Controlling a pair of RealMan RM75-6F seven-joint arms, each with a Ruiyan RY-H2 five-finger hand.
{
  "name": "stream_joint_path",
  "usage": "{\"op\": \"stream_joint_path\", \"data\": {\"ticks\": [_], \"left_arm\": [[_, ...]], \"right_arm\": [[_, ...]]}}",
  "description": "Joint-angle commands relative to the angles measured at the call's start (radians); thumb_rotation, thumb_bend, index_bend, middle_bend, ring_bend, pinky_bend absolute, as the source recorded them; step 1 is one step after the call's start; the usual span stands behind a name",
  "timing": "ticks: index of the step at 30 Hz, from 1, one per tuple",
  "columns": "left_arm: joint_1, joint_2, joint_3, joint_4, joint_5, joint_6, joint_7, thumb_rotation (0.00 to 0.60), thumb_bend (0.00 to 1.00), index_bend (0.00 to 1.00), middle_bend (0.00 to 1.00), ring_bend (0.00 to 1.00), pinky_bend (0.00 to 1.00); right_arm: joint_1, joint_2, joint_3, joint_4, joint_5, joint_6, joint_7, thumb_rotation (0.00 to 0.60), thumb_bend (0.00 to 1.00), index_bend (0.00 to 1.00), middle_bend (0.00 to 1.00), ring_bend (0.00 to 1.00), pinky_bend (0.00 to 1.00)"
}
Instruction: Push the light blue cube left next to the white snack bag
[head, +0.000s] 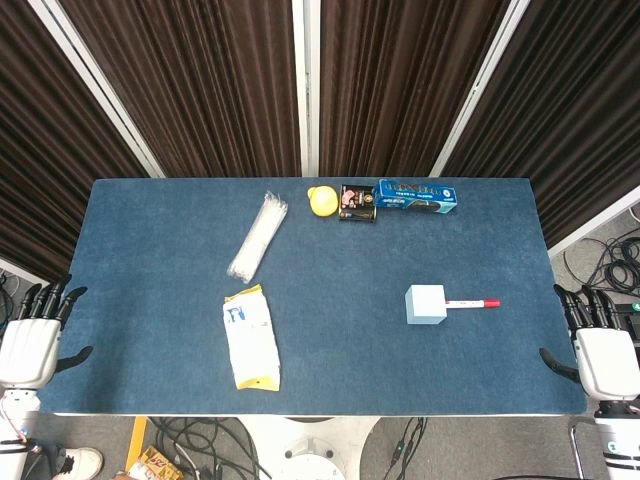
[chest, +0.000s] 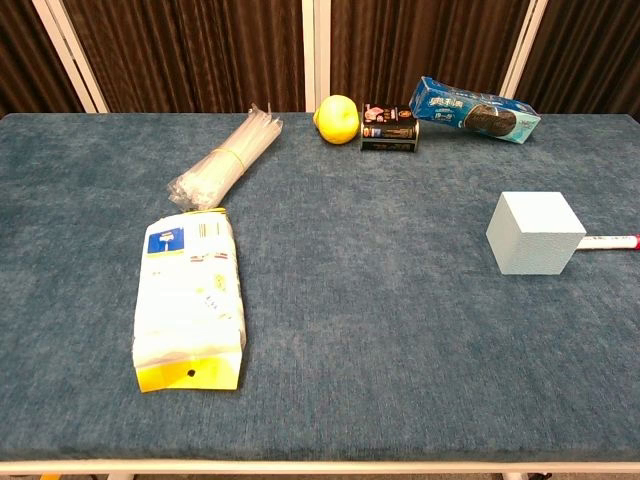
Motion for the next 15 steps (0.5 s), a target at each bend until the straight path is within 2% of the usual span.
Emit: {"op": "stream_joint_path", "data": {"ticks": [1,10,15], "left_arm": [[0.001,0.001,0.000,-0.001,0.002,0.003,-0.002,0.600,0.05,0.22,0.15,0.12,0.10],[0.005,0.004,0.004,-0.007,0.008,0.008,0.000,0.600,0.05,0.22,0.15,0.12,0.10],[0.007,0.003,0.007,0.003,0.007,0.006,-0.006,0.600,0.05,0.22,0.15,0.12,0.10]], "right_arm": [[-0.002,0.000,-0.001,0.002,-0.003,0.003,0.002,0.600,0.10,0.02,0.16,0.00,0.00],[-0.001,0.006,-0.003,0.002,-0.014,0.004,0.002,0.600,0.10,0.03,0.17,0.00,0.00],[0.033,0.011,0.011,-0.002,-0.006,-0.038,-0.045,0.600,0.14,0.08,0.21,0.00,0.02]]}}
